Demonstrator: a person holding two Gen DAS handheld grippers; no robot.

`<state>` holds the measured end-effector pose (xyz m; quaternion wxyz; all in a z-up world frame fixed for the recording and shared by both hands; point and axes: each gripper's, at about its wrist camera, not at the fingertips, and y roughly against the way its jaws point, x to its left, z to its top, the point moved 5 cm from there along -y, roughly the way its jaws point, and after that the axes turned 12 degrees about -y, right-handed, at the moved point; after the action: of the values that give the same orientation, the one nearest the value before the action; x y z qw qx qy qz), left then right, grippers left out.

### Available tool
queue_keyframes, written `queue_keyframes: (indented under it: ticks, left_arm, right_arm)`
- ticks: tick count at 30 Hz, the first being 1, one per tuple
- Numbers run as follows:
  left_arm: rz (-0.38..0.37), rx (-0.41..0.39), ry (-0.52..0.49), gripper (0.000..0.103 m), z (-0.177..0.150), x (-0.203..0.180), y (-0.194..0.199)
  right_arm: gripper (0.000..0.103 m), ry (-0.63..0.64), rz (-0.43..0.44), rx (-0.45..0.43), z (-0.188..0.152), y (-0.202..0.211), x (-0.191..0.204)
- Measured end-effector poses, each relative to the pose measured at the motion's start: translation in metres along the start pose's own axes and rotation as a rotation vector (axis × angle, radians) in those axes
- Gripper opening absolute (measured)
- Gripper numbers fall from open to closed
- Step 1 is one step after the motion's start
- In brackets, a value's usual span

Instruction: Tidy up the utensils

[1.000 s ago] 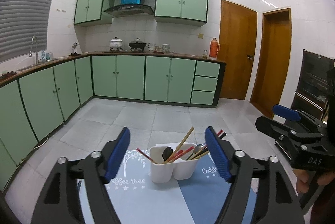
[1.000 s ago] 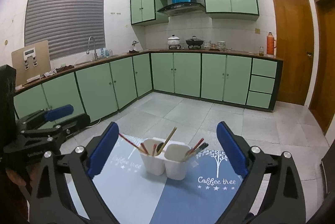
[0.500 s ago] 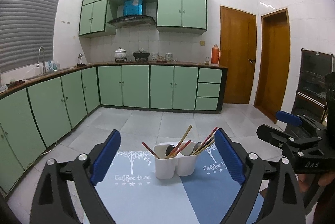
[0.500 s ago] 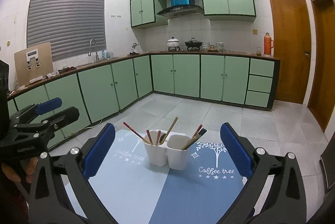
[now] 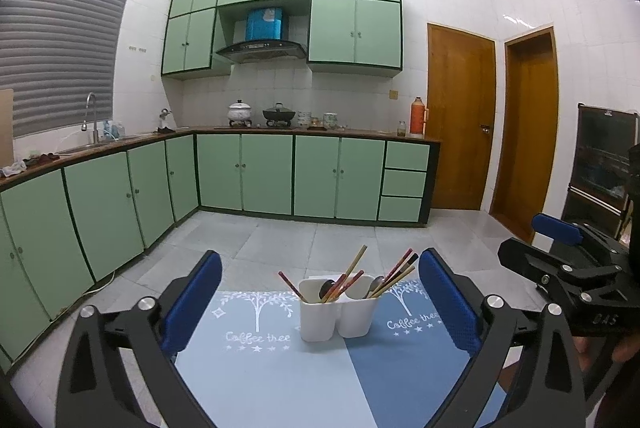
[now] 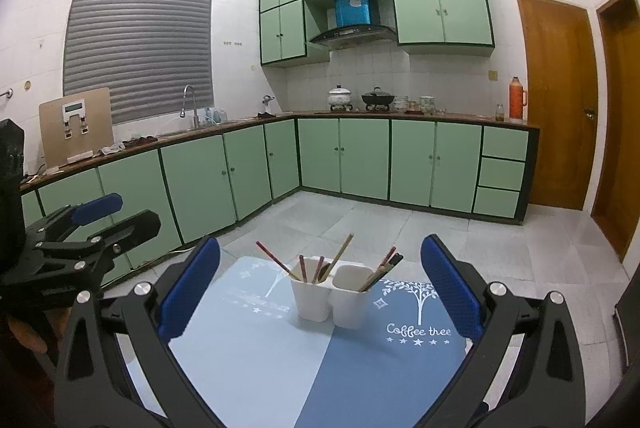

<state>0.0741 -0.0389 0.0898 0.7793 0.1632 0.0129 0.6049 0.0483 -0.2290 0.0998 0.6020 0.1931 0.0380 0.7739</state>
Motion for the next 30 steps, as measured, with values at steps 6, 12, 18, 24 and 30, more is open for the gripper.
queue_keyframes:
  ticks: [6, 12, 18, 24, 30]
  left_arm:
    - [0.009, -0.013, -0.004, 0.097, 0.002, 0.0, 0.011]
    - [0.013, -0.024, -0.013, 0.097, 0.002, -0.001, 0.022]
    - [0.015, -0.029, -0.016, 0.097, 0.004, -0.002, 0.025]
    - [0.018, -0.028, -0.015, 0.097, 0.003, -0.002, 0.026]
    - [0.018, -0.028, -0.017, 0.097, 0.003, -0.001, 0.026]
  right_arm:
    - [0.098, 0.006, 0.015, -0.015, 0.002, 0.011, 0.007]
    - [0.098, 0.008, 0.021, -0.022, 0.004, 0.017, 0.009]
    - [0.098, 0.009, 0.023, -0.023, 0.004, 0.017, 0.012]
    - [0.098, 0.01, 0.026, -0.026, 0.004, 0.02, 0.013]
    - [0.098, 0.01, 0.026, -0.025, 0.004, 0.02, 0.013]
